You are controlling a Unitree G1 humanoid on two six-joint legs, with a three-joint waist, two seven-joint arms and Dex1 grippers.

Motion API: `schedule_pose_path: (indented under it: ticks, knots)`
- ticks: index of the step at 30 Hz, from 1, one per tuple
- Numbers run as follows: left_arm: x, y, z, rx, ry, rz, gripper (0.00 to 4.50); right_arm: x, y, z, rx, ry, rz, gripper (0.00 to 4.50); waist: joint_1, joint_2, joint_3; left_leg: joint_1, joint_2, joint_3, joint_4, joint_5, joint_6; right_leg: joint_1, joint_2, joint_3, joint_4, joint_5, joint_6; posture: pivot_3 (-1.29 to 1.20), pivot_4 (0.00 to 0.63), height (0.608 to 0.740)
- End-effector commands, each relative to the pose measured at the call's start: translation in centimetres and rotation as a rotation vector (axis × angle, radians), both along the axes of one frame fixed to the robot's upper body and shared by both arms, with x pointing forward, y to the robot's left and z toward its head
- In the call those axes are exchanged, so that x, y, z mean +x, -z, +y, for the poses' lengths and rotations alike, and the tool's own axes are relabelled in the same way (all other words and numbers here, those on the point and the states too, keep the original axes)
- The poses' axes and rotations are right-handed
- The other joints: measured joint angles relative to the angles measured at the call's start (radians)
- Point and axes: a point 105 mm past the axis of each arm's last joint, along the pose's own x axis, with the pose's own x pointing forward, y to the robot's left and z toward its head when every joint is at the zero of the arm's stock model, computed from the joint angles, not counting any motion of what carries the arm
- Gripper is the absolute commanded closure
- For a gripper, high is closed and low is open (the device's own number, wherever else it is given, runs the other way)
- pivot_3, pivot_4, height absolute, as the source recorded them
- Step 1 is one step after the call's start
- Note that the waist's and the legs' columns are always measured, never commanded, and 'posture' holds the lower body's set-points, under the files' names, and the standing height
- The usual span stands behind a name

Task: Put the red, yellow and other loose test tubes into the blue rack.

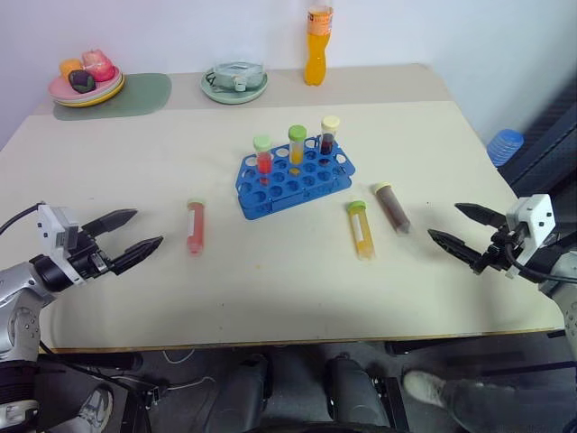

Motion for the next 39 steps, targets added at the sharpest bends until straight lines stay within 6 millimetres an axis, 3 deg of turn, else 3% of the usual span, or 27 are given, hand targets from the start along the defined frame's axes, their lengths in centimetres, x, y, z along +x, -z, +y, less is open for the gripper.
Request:
schedule_pose_path:
  ticks: [1, 19, 24, 27, 30, 39]
  knots:
    - [0.0, -0.8, 0.1, 0.016, 0.005, -0.03, 0.04, -0.2, -1.5, -0.1, 0.001, 0.007, -0.052, 0.13, 0.0, 0.0, 0.0, 0.0, 0.0, 0.0, 0.0, 0.0, 0.0, 0.0, 0.0, 0.0, 0.0, 0.0, 0.0, 0.0, 0.15, 0.74]
    - [0.0, -1.6, -1.6, -0.045, 0.137, -0.062, 0.04, 0.9, -2.2, 1.4, 0.017, -0.014, -0.06, 0.13, -0.002, 0.0, 0.0, 0.0, 0.0, 0.0, 0.0, 0.0, 0.0, 0.0, 0.0, 0.0, 0.0, 0.0, 0.0, 0.0, 0.15, 0.74]
    - [0.4, -2.3, -2.9, -0.043, 0.207, -0.094, 0.04, 2.3, -3.4, 2.8, -0.017, 0.003, -0.066, 0.13, -0.003, 0.0, 0.0, 0.0, 0.0, 0.0, 0.0, 0.0, 0.0, 0.0, 0.0, 0.0, 0.0, 0.0, 0.0, 0.0, 0.15, 0.74]
    - [0.7, -2.3, -4.2, -0.025, 0.249, -0.104, 0.04, 4.5, -5.1, 3.1, -0.089, 0.14, -0.091, 0.13, -0.006, 0.0, 0.0, 0.0, 0.0, 0.0, 0.0, 0.0, 0.0, -0.001, 0.0, 0.0, 0.0, 0.0, 0.0, 0.0, 0.15, 0.74]
    - [1.0, -2.5, -5.3, -0.013, 0.285, -0.125, 0.04, 6.4, -5.6, 3.3, -0.186, 0.234, 0.009, 0.13, -0.004, 0.0, 0.0, -0.001, 0.0, 0.0, 0.0, 0.0, 0.0, -0.002, 0.0, 0.0, 0.001, 0.0, 0.0, 0.0, 0.15, 0.74]
    - [1.1, -3.5, -7.7, 0.007, 0.389, -0.164, 0.04, 9.3, -4.5, 4.8, -0.151, 0.262, 0.484, 0.13, -0.004, 0.001, 0.001, -0.003, 0.0, 0.001, -0.001, 0.0, 0.0, -0.004, -0.001, 0.0, -0.001, 0.0, 0.0, 0.0, 0.15, 0.74]
